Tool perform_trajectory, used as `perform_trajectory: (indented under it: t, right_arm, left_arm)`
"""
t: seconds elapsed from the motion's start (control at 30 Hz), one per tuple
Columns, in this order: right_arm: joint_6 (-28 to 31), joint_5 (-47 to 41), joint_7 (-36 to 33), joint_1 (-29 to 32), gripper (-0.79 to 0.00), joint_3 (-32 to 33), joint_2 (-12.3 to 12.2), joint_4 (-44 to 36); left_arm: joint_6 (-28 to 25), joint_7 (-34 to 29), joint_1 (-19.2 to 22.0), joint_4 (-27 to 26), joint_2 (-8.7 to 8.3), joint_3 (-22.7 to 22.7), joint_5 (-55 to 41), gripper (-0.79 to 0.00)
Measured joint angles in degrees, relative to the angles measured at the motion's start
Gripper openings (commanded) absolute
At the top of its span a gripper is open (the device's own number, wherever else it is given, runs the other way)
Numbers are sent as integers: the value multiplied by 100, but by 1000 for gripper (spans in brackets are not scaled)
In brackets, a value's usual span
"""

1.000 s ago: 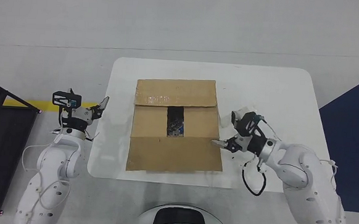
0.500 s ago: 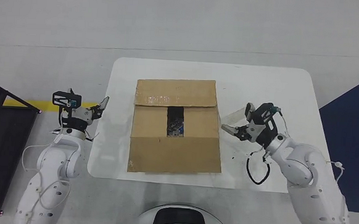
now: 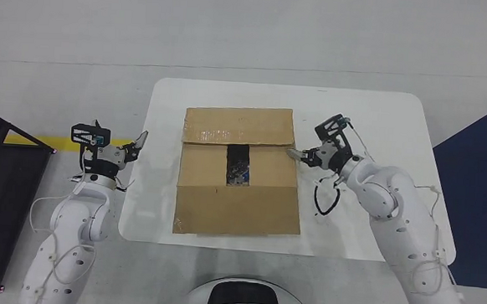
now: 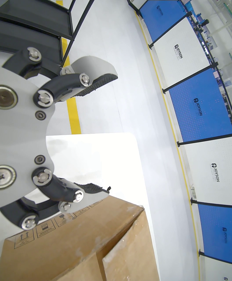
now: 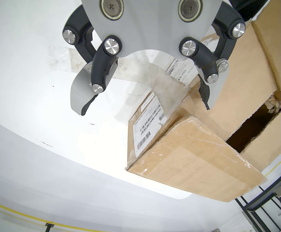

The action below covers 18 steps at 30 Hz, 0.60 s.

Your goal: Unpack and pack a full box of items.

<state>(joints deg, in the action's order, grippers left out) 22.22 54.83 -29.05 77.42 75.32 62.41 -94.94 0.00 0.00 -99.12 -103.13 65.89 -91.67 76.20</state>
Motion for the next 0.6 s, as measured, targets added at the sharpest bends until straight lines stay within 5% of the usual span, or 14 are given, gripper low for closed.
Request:
perform_trajectory:
  t: [0.6]
  right_arm:
    - [-1893,234,375,-795,0,-464,232,-289]
  left_arm:
    - [0,0,0,0,0,0,0,0]
